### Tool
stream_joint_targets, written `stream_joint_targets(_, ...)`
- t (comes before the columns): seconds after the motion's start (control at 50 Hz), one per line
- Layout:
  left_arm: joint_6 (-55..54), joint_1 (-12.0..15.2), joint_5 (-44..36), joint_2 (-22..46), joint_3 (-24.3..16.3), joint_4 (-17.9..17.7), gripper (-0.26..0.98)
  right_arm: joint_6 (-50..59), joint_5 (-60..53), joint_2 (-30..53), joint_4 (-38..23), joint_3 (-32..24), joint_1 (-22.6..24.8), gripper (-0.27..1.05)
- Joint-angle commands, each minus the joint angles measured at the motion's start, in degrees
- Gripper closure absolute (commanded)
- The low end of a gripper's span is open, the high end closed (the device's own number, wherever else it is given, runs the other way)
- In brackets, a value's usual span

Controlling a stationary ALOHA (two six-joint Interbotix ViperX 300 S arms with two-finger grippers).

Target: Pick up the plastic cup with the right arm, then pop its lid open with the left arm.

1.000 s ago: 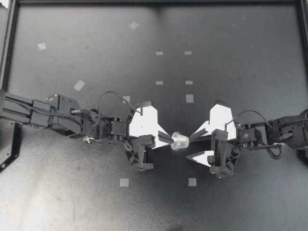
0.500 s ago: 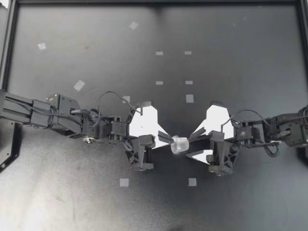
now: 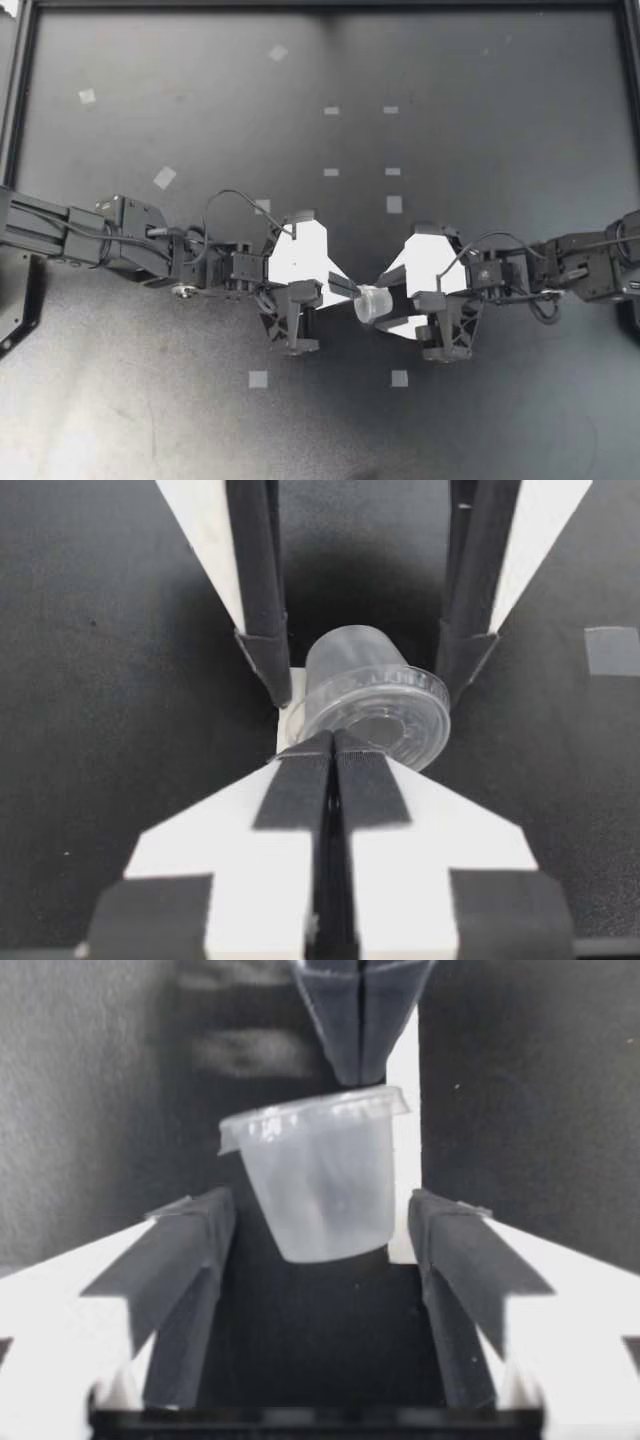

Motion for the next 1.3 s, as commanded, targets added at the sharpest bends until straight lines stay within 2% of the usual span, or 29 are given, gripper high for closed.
stream_joint_targets(0.0,0.0,0.18,-0.53,-1.05,-0.44,0.09,0.74,-0.09,0.18,-0.62,-0.09,-1.14,-0.26,0.15)
stream_joint_targets(0.52,0.0,0.18,0.88,-2.02,-0.09,0.09,0.74,0.53,0.18,-1.32,0.0,-1.76,0.0,0.42)
stream_joint_targets(0.7,-1.05,0.0,3.78,-8.79,1.58,0.0,0.73,2.02,-0.79,-4.13,0.0,-0.35,0.35,0.43)
stream_joint_targets(0.9,-8.96,-1.93,-1.85,-18.11,7.12,-0.18,0.69,2.11,-9.05,-12.22,-0.09,4.92,1.32,0.43)
stream_joint_targets(1.0,-17.23,-2.37,-8.0,-20.3,11.07,-0.09,0.61,1.93,-14.77,-17.05,-0.7,7.29,1.58,0.43)
stream_joint_targets(1.1,-25.58,-2.9,-15.21,-20.74,14.59,0.35,0.46,1.76,-19.51,-22.06,-2.29,9.14,1.58,0.43)
stream_joint_targets(1.18,-32.34,-2.99,-20.13,-20.65,16.44,0.35,0.32,1.67,-20.83,-24.43,-3.6,9.4,1.58,0.43)
stream_joint_targets(1.28,-42.89,-2.99,-24.79,-19.69,16.79,-0.26,0.15,1.58,-21.97,-26.02,-4.13,9.32,1.58,0.43)
